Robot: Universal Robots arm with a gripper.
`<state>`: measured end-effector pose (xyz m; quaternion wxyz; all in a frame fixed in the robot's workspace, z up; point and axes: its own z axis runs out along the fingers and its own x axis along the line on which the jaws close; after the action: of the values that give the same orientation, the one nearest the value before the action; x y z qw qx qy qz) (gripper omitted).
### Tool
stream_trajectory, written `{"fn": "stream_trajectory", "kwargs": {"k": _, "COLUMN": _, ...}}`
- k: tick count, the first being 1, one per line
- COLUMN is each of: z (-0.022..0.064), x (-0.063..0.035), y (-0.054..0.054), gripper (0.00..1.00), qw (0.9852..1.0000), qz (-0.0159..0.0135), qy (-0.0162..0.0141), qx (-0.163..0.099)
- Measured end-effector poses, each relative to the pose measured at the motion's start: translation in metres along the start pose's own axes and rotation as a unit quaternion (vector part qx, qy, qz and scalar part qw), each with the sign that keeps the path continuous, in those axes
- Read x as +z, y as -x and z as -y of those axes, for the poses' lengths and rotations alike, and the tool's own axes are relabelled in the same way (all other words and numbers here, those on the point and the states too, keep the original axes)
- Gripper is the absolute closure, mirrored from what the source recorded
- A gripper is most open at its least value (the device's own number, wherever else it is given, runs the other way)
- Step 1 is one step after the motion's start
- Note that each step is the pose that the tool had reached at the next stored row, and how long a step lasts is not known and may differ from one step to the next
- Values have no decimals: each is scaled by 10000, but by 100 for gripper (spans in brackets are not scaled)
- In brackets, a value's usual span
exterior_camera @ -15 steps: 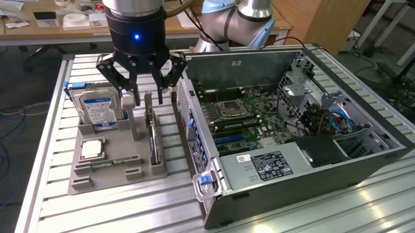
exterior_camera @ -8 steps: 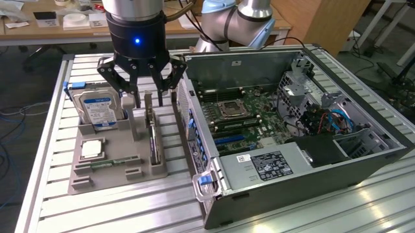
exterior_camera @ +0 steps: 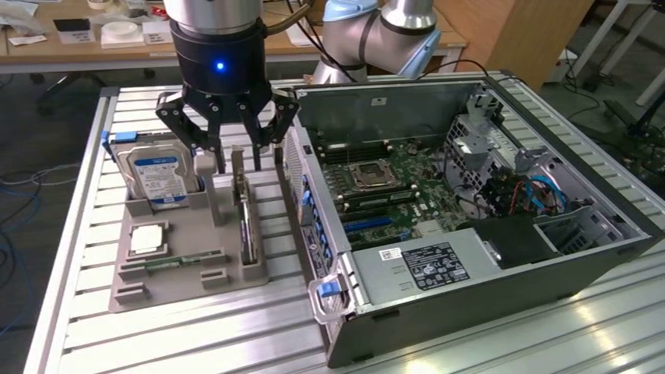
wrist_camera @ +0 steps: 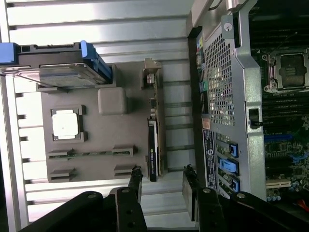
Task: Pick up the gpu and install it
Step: 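Pick up the gpu and move the gpu toward the slot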
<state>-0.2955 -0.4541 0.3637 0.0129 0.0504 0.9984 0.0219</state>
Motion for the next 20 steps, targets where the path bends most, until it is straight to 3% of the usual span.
{"fn": "stream_trajectory", "kwargs": {"k": 6, "z": 2, "x": 36, "y": -1, "gripper": 53, "qw": 10000, "qz": 0, "qy": 0, "qx": 0}}
{"fn": "stream_trajectory", "kwargs": {"k": 20, "z": 10, "x": 224, "y": -5, "gripper": 53, "qw": 10000, "qz": 0, "qy": 0, "qx": 0}}
